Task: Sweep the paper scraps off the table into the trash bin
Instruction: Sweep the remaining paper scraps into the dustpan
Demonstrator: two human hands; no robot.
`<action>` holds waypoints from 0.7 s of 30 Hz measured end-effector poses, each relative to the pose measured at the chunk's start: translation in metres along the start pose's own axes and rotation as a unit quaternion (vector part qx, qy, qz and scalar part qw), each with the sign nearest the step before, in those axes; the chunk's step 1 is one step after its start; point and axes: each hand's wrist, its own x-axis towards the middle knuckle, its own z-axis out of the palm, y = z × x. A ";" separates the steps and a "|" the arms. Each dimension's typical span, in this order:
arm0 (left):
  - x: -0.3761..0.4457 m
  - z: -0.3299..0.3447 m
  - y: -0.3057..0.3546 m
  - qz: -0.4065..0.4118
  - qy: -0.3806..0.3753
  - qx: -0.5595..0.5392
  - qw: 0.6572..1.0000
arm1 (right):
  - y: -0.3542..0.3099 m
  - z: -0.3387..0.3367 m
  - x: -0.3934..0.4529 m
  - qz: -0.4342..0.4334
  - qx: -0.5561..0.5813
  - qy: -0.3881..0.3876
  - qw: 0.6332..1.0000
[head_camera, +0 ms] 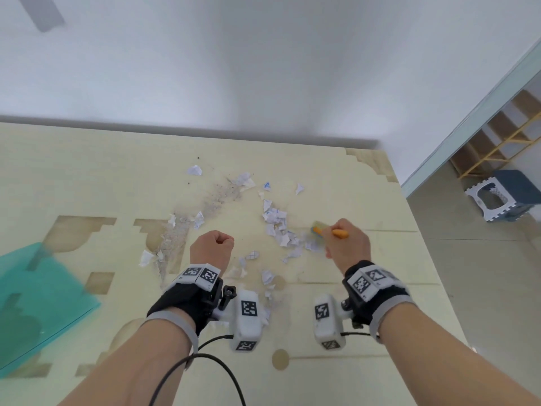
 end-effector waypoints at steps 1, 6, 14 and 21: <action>-0.002 -0.001 -0.001 0.000 0.000 0.002 1.000 | -0.003 0.005 -0.008 0.002 0.032 -0.021 0.999; -0.014 -0.009 -0.008 -0.008 0.005 -0.011 1.000 | -0.023 -0.002 -0.010 0.016 0.147 -0.002 0.989; -0.018 -0.024 -0.030 -0.015 0.010 -0.036 0.999 | -0.016 0.019 -0.035 -0.008 -0.022 -0.027 0.999; -0.016 -0.048 -0.057 -0.013 -0.019 -0.049 0.999 | -0.039 0.022 -0.059 0.025 0.099 0.032 0.994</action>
